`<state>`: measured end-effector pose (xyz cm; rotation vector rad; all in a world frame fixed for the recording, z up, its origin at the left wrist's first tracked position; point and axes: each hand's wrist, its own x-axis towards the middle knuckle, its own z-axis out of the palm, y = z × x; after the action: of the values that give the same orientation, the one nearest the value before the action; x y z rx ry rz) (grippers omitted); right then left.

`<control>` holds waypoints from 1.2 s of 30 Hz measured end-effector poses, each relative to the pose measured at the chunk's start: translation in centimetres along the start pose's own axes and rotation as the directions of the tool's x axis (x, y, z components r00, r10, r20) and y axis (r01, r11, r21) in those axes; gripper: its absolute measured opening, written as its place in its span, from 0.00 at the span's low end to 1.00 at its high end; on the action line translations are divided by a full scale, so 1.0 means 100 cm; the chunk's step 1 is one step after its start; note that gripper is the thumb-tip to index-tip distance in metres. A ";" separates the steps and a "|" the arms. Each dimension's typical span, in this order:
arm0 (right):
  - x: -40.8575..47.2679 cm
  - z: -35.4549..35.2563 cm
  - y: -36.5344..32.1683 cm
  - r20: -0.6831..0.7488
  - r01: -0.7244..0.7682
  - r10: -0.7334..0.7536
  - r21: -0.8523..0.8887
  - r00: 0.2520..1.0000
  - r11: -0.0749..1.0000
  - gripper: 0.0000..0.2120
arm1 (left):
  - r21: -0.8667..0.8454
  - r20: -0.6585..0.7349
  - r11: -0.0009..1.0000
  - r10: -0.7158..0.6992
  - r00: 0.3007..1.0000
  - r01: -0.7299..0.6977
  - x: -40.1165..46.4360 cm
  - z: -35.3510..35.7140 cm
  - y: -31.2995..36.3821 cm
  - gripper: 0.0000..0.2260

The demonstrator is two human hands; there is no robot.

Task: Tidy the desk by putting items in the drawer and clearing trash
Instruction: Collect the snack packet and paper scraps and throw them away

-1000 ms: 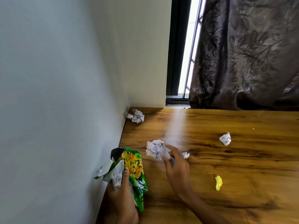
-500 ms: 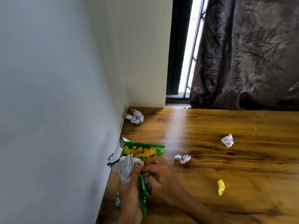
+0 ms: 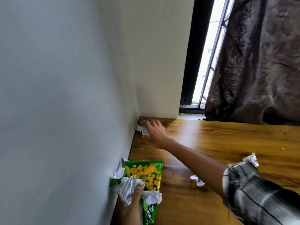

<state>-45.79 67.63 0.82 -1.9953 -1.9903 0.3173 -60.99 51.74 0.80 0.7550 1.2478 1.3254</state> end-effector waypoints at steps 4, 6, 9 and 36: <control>0.013 0.026 0.008 0.088 0.084 -0.068 -0.189 0.994 0.978 0.26 | 0.133 0.089 0.986 0.088 0.992 -0.100 0.007 -0.010 -0.009 0.13; 0.004 0.035 0.016 0.068 0.138 -0.125 -0.269 0.990 0.953 0.24 | 0.174 0.105 0.977 0.108 0.989 -0.125 0.014 -0.013 -0.013 0.15; -0.022 0.039 0.029 -0.052 0.166 -0.188 -0.283 0.981 0.945 0.20 | 0.132 0.045 0.991 -0.007 0.999 0.001 0.016 -0.024 -0.029 0.11; -0.311 -0.061 0.025 -0.194 -0.230 0.472 0.678 0.860 0.698 0.16 | 0.140 0.696 0.837 -0.463 0.549 0.528 -0.131 0.056 -0.021 0.21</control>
<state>-41.69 36.29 3.81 -1.7898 -1.0447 0.5814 -52.67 40.21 3.12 0.6772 0.6694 0.4988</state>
